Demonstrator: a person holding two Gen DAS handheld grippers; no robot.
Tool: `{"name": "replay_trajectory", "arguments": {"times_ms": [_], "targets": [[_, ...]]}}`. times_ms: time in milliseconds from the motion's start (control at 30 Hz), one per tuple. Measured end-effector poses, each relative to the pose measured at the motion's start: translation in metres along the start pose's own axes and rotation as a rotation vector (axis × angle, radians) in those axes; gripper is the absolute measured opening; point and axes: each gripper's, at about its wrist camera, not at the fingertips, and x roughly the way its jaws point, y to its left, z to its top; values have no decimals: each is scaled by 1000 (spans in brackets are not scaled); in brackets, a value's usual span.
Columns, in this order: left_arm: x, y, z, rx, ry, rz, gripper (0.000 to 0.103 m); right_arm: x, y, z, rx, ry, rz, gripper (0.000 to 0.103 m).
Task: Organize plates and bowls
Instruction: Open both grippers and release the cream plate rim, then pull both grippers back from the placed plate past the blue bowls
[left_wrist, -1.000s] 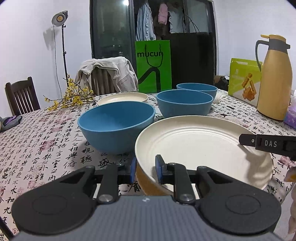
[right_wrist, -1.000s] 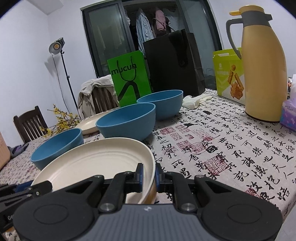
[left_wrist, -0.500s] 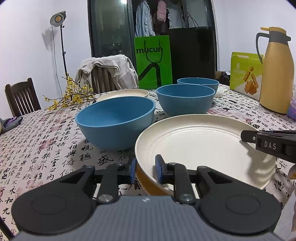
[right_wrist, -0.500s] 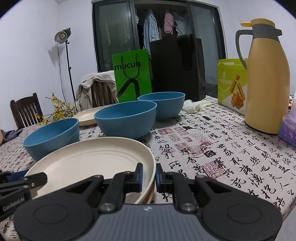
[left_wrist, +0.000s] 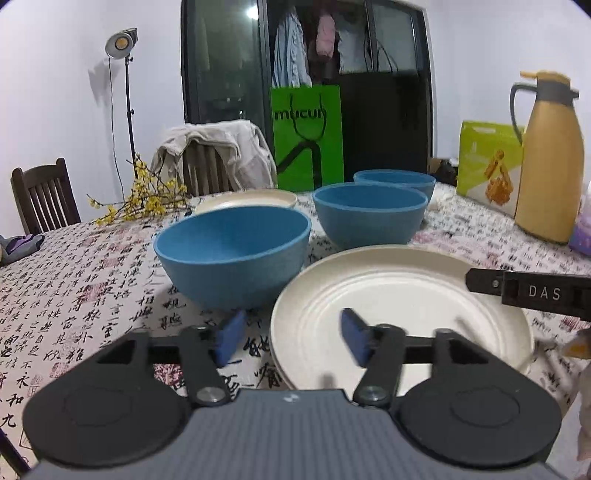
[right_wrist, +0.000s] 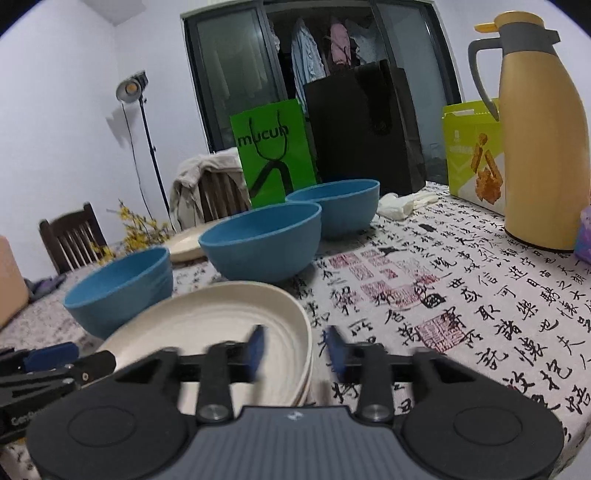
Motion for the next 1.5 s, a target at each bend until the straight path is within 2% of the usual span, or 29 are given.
{"name": "replay_trajectory", "arguments": {"times_ms": [67, 100, 133, 167, 233, 400, 500, 633, 1167, 1500], "targets": [[-6, 5, 0, -22, -34, -7, 87, -2, -2, 2, -9, -30, 13, 65], [-9, 8, -1, -31, -56, -10, 95, -2, -3, 3, -13, -41, 20, 75], [-12, 11, -1, -38, -71, -11, 99, -2, -4, 4, -15, -52, 29, 88], [-15, 14, -1, -48, -88, -11, 103, -1, -5, 5, -19, -61, 37, 94], [-19, 22, -2, -75, -118, -5, 103, 1, -5, 6, -31, -78, 49, 103], [-20, 45, -2, -134, -129, 24, 103, 9, -12, 10, -46, -125, 46, 103], [-17, 58, -3, -167, -120, 43, 103, 12, -24, 16, 23, -130, 87, 103], [-15, 69, -3, -197, -117, 48, 103, 13, -28, 20, 29, -174, 54, 103], [-10, 81, -11, -280, -117, -10, 103, 16, -33, 13, 68, -179, 92, 103], [-10, 85, -12, -317, -107, -11, 103, 18, -29, 13, 50, -166, 68, 103]]}}
